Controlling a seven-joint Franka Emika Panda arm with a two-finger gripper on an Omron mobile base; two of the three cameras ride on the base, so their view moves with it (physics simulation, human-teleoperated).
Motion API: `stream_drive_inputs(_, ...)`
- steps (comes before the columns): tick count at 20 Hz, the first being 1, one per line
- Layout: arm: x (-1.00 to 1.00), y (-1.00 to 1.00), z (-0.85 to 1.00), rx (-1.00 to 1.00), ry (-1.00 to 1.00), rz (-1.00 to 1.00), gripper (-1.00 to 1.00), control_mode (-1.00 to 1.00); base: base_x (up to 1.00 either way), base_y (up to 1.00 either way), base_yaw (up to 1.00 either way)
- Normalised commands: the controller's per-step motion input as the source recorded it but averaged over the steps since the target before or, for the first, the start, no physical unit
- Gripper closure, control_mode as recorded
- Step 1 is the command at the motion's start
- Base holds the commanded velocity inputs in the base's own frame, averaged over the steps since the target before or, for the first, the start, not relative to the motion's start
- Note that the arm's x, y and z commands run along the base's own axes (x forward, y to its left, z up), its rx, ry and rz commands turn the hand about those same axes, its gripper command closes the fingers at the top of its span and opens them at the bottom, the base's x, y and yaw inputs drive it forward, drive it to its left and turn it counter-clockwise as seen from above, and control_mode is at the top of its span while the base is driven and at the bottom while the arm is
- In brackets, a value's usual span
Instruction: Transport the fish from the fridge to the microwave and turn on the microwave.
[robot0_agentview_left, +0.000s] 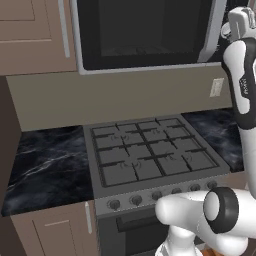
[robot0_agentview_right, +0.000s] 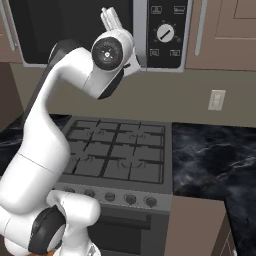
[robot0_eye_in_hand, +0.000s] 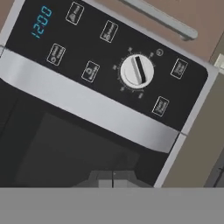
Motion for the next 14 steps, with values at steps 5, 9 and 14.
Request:
stream_drive_inputs(5,-0.04,-0.07,-0.09,0.10,-0.01,0.00,1.00,-1.00,0.00,0.00,0.00)
stream_drive_inputs(9,0.00,-0.13,-0.10,0.12,-0.03,0.00,1.00,-1.00,0.00,0.00,0.00)
stream_drive_inputs(14,-0.02,-0.18,-0.14,0.12,-0.03,0.00,1.00,-1.00,0.00,0.00,0.00)
